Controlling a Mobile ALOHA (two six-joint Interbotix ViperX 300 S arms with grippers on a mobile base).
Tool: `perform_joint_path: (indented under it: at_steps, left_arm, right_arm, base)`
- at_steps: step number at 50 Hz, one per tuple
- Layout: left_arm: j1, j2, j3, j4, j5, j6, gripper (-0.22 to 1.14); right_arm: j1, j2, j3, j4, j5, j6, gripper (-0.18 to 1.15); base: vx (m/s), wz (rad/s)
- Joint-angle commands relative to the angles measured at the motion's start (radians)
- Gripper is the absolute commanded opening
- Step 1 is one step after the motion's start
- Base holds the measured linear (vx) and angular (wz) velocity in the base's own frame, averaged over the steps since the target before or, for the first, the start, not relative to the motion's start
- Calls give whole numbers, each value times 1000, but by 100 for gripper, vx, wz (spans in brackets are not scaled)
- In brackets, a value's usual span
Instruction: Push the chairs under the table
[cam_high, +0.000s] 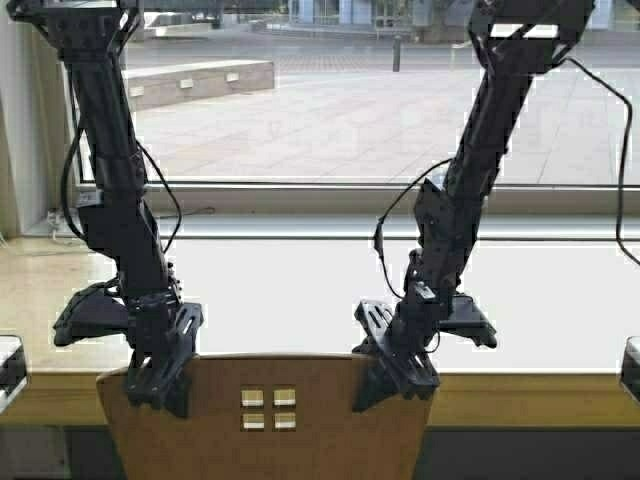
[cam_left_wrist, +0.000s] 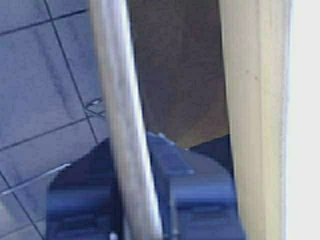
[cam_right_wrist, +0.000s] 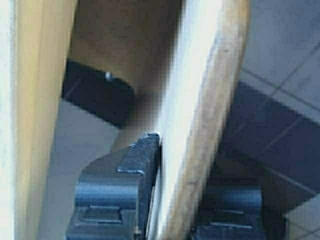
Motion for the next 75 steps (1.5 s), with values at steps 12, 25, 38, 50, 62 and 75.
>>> perform_joint_path:
  at_steps: [12,25,38,50,62,75]
  left_arm:
    - [-2,-103,18,9,57,21,102]
    - [-2,-233,87,9,115,23,102]
    - [-2,-426,196,3,195,75,102]
    - [12,-644,314,20,206,155,102]
    - [49,-920,413,143,304,515,102]
    - [69,-1235,454,192,523,940,102]
  right_arm:
    - [2,-61,-3,-15,35,-52,91]
    - [-2,-193,63,-20,-2,-54,91]
    - [-2,-357,198,-35,-20,-54,91]
    - [-2,-581,367,-97,-100,-57,91]
    - [-34,-862,523,-374,-181,-80,91]
    - [-44,-1178,577,-721,-163,-97,91]
  base:
    - [-1,0]
    - [0,0]
    - [0,0]
    - [0,0]
    - [0,0]
    - [-2,-1]
